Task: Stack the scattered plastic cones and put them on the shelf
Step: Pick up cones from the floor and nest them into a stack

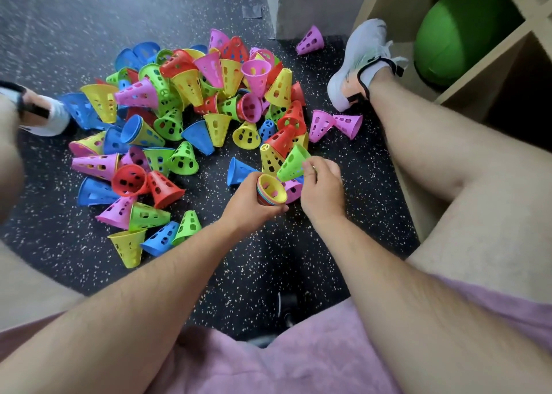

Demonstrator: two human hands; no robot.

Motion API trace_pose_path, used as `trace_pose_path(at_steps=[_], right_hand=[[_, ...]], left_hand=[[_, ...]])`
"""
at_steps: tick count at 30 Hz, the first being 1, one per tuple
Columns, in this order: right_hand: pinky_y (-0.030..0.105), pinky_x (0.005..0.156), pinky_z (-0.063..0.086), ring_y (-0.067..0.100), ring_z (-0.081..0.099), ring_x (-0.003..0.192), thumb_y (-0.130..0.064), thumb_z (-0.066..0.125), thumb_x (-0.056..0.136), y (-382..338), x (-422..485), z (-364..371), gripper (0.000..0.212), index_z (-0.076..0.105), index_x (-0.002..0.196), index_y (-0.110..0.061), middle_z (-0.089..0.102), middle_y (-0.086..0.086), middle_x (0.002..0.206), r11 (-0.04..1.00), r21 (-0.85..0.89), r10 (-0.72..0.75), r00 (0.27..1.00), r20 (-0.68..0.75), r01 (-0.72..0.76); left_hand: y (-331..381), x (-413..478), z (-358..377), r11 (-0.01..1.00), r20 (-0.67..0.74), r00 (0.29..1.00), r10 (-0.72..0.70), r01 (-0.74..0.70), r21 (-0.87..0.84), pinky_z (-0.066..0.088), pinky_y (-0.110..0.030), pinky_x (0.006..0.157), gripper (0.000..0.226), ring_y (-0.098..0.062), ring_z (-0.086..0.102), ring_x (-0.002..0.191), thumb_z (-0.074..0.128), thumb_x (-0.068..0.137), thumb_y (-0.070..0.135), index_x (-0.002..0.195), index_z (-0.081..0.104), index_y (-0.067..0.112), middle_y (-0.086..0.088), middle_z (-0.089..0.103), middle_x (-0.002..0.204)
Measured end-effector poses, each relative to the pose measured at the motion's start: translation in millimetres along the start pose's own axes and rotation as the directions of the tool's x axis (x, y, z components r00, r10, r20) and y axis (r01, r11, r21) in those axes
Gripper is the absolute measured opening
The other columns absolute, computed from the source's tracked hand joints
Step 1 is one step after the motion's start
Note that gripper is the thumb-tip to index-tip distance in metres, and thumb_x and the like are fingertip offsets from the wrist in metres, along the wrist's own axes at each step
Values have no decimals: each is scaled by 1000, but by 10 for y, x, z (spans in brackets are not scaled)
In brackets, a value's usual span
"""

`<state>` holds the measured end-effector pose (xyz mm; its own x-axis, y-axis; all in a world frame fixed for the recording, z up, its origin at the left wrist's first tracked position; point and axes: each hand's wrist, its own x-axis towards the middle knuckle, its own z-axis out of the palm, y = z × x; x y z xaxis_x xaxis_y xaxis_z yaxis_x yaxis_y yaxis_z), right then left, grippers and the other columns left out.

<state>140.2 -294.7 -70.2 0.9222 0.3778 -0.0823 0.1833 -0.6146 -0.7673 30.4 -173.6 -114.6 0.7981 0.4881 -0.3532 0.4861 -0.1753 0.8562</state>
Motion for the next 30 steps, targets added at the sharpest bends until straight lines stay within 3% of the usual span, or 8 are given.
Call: trace_pose_path(at_steps=[2, 5, 9, 12, 15, 18, 22, 30], right_hand=[[16, 82, 35, 13, 53, 96, -25, 49, 104, -66, -47, 93, 22, 68, 112, -17, 55, 2, 118, 997, 12, -75, 991, 112, 74], [21, 89, 38, 16, 55, 106, -28, 51, 103, -104, -140, 218, 22, 67, 115, -20, 56, 0, 117, 995, 17, -99, 946, 310, 98], [31, 92, 46, 12, 56, 107, -46, 50, 100, -185, -238, 335, 19, 61, 112, -36, 59, -6, 118, 1000, 11, 12, 848, 530, -21], [25, 72, 46, 9, 61, 93, -44, 51, 99, -212, -203, 359, 20, 59, 110, -29, 64, -8, 105, 986, 51, 117, 883, 454, -157], [27, 63, 44, 16, 61, 83, -40, 53, 96, -135, -96, 427, 23, 60, 102, -19, 65, -3, 97, 956, -32, 291, 920, 261, -293], [31, 69, 46, 30, 63, 90, -46, 58, 93, -22, 23, 543, 39, 63, 108, -10, 68, 9, 106, 877, -142, 476, 869, 136, -459], [30, 70, 45, 28, 62, 91, -55, 73, 81, 56, 130, 651, 62, 58, 123, -12, 66, 8, 116, 765, -12, 641, 760, 104, -644], [30, 77, 41, 31, 60, 109, -32, 48, 102, 135, 147, 671, 33, 60, 124, -11, 63, 12, 126, 820, -307, 544, 824, 157, -482]], left_hand=[[-20, -28, -56, 1000, -32, 999, -8, 7, -23, 57, -34, 87, 69, -9, 68, 98, 96, 67, 33, 120, 53, 27, 9, 68, 108], [-44, -85, -151, 1000, -72, 997, -19, 18, -6, 53, -24, 80, 66, -6, 66, 93, 94, 71, 30, 122, 53, 25, 12, 66, 105], [-75, -136, -221, 999, -88, 995, -49, 51, 18, 48, -20, 68, 53, -6, 63, 79, 89, 73, 25, 112, 53, 25, 7, 66, 98], [-112, -163, -240, 997, -78, 994, -74, 76, 21, 45, -9, 63, 57, -4, 63, 80, 91, 73, 23, 114, 52, 23, 7, 65, 98], [-157, -171, -239, 996, -78, 993, -89, 91, 12, 47, -17, 74, 65, -8, 65, 93, 94, 71, 27, 120, 52, 24, 7, 66, 106], [-208, -169, -249, 994, -69, 992, -103, 105, 20, 48, -22, 80, 65, -8, 65, 98, 95, 71, 31, 119, 51, 27, 8, 65, 108], [-230, -169, -275, 994, -45, 994, -99, 101, 44, 50, -24, 82, 65, -9, 65, 98, 94, 71, 32, 120, 52, 25, 7, 65, 108], [-253, -141, -220, 991, -5, 993, -121, 121, 62, 41, -8, 71, 64, 1, 60, 94, 93, 74, 31, 122, 50, 27, 12, 63, 108]])
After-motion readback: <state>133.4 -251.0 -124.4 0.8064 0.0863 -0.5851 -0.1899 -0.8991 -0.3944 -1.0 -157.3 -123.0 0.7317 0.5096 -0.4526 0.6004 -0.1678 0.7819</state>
